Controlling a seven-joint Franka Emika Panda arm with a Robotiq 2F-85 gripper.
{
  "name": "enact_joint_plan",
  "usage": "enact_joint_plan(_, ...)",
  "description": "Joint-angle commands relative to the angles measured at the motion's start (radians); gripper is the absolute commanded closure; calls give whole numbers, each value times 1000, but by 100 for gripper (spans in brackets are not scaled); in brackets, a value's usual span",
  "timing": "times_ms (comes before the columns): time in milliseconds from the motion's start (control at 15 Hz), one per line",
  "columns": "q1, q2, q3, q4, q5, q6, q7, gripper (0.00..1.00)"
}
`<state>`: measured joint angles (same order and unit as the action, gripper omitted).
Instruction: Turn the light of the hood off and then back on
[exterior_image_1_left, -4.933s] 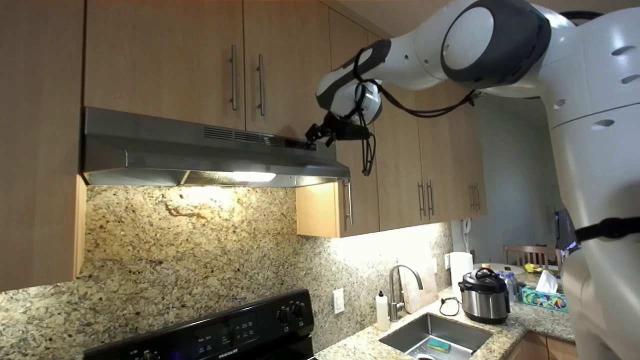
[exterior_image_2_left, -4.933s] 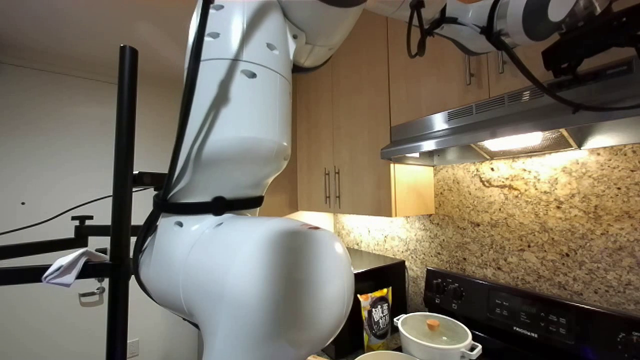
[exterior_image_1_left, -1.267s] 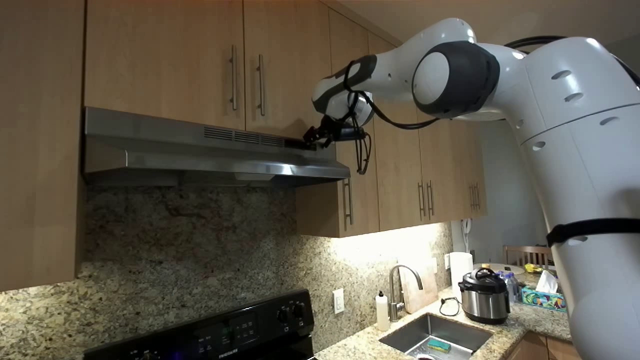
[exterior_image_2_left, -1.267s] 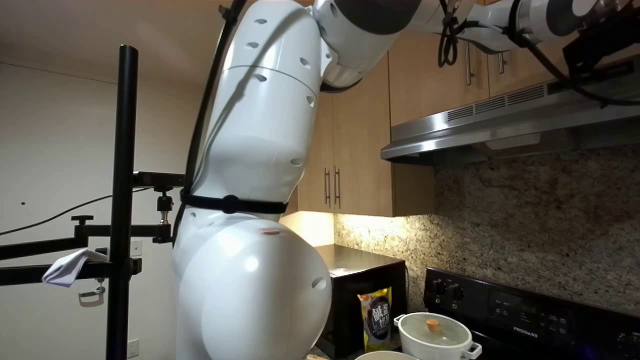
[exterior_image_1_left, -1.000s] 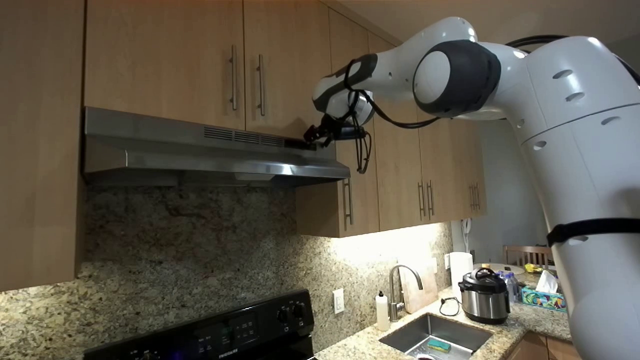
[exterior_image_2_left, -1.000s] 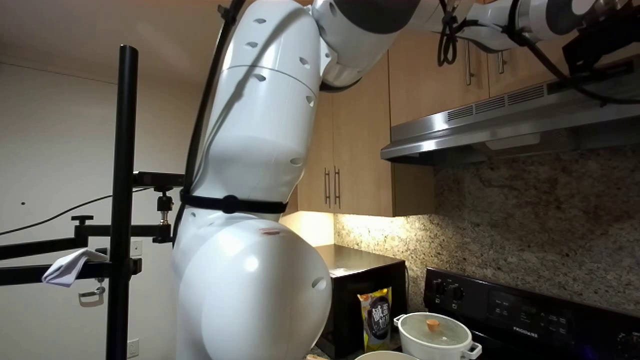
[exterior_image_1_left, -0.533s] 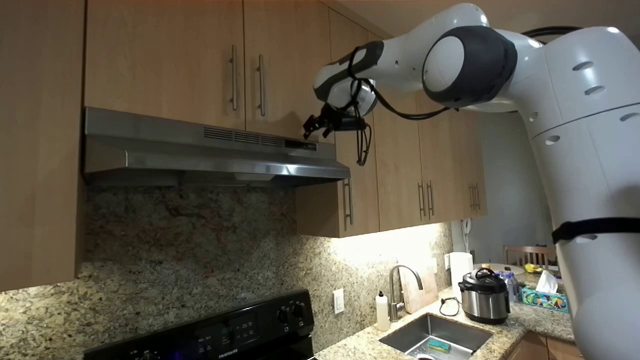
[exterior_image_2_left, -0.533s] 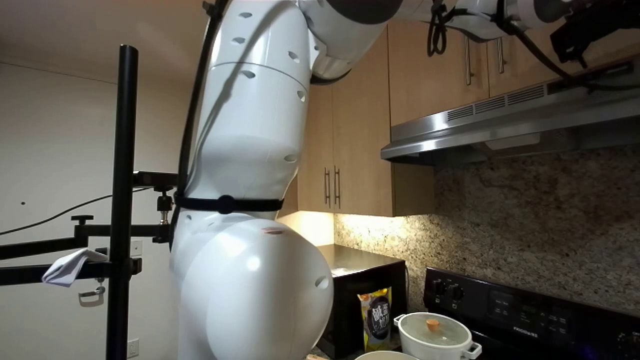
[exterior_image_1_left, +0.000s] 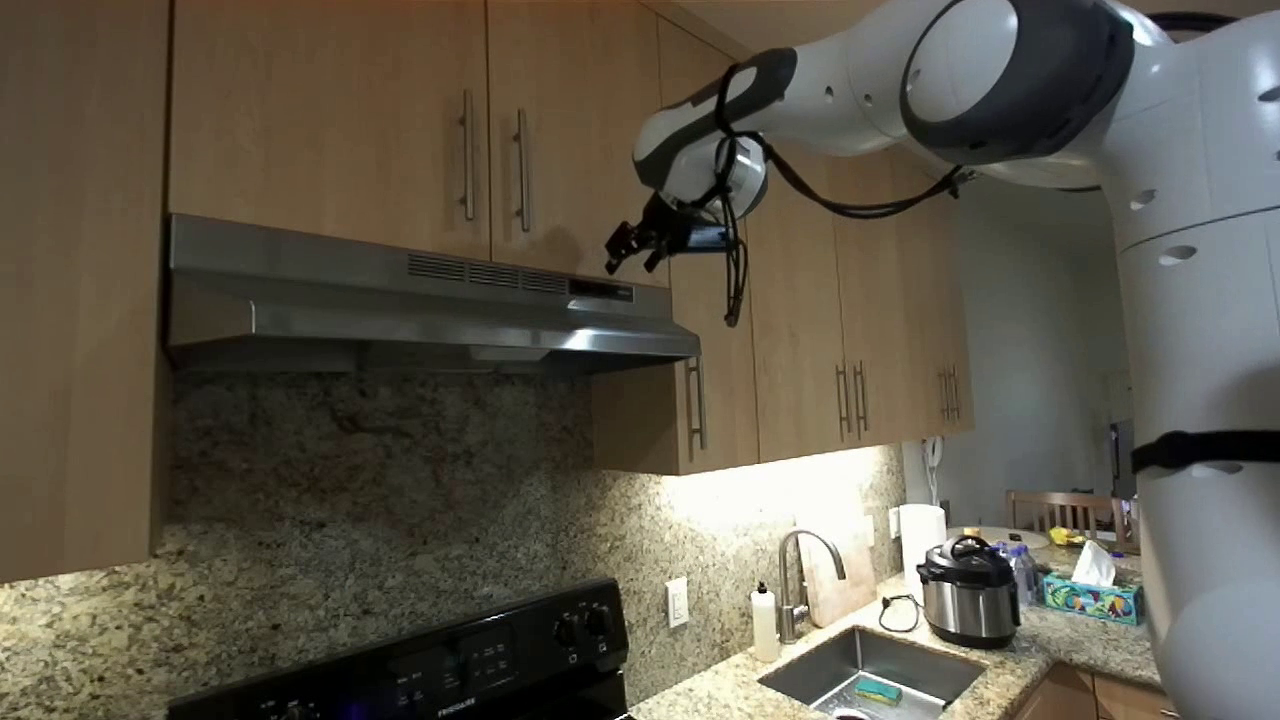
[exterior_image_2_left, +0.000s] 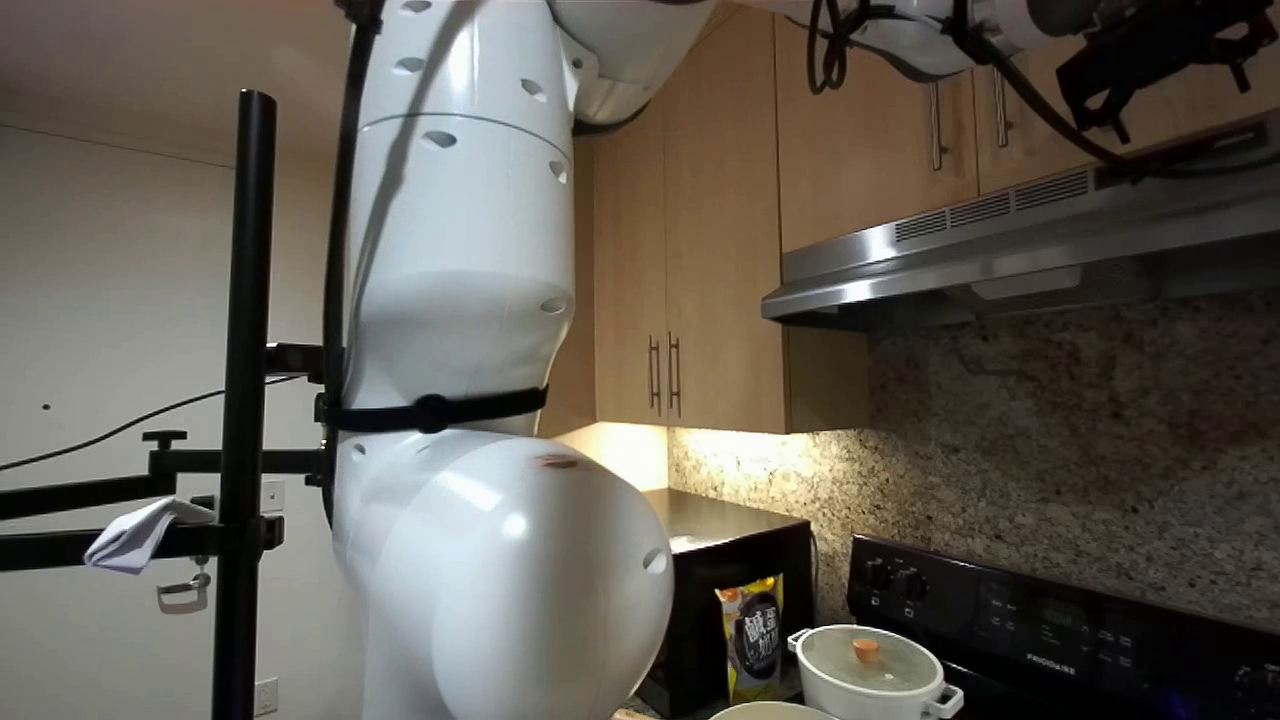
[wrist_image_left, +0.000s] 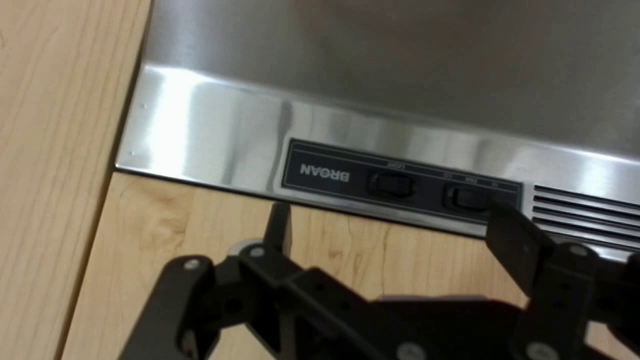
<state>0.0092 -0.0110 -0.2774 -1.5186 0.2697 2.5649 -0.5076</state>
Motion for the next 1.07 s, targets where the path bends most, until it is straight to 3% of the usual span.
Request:
enact_joint_plan(0,12,-118,21,-146,-115,-4,71,0)
enact_joint_plan(67,-33,-134,70,-163,-133,-7,83,0)
enact_joint_plan(400,-46,-215,125,-254,-235,-11,205,0)
enact_joint_plan(1000,-60,-288,169,-368,-292,4,364,0)
